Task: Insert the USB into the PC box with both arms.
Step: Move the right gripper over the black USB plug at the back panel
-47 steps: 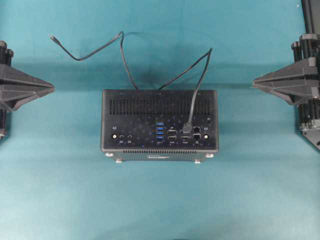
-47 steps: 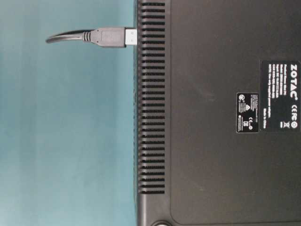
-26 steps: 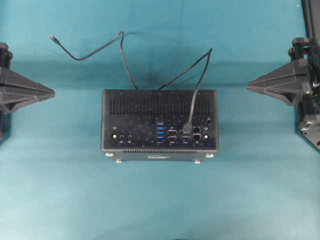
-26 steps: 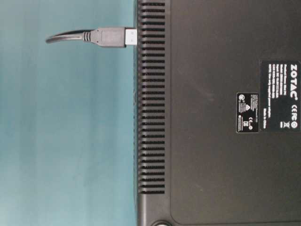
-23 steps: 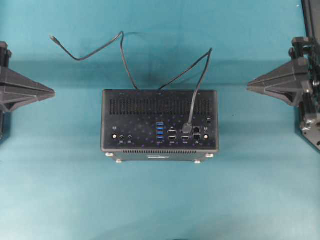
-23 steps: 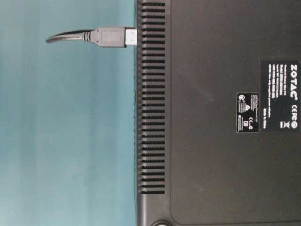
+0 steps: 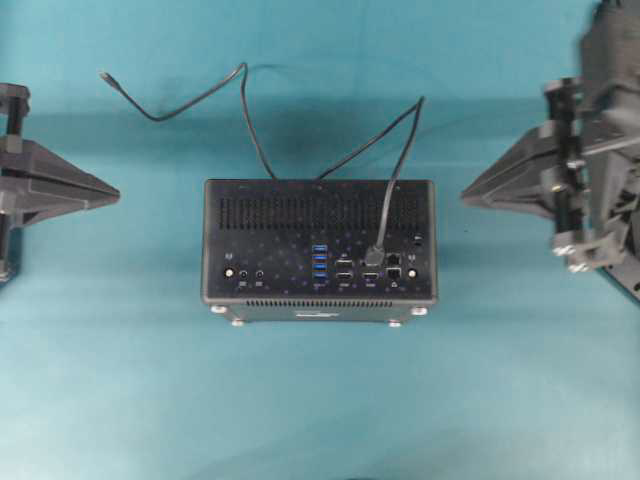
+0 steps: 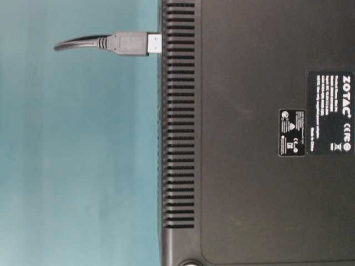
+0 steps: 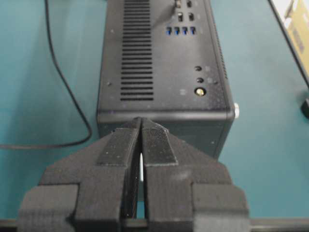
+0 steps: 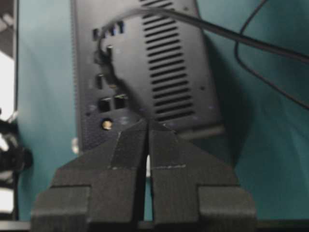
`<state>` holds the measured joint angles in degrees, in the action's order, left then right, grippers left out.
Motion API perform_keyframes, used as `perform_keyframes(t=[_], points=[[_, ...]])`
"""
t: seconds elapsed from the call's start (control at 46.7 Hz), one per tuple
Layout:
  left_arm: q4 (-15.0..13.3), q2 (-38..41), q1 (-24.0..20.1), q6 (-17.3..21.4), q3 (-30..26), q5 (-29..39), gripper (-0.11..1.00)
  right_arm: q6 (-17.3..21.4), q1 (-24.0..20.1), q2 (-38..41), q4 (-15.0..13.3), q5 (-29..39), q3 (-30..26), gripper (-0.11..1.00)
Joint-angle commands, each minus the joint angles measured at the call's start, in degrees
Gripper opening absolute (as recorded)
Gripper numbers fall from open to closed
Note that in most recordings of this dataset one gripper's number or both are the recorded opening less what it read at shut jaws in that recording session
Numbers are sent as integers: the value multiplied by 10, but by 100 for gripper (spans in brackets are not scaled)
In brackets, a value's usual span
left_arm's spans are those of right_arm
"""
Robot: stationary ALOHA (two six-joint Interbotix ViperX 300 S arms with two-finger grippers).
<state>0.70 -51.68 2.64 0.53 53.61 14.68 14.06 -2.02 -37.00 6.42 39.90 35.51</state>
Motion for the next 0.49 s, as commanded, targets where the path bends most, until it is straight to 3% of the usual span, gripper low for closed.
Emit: perform_keyframes(t=[0.0, 0.15, 0.364, 0.471], points=[[2, 3, 1, 3, -18, 5, 0, 7, -13, 32, 3, 49, -59, 11], [1, 0, 0, 4, -18, 11, 0, 7, -31, 78, 1, 105, -119, 35], [2, 2, 1, 4, -16, 11, 0, 4, -40, 127, -11, 97, -149, 86], [2, -1, 1, 4, -15, 11, 0, 4, -41, 141, -25, 77, -148, 88]])
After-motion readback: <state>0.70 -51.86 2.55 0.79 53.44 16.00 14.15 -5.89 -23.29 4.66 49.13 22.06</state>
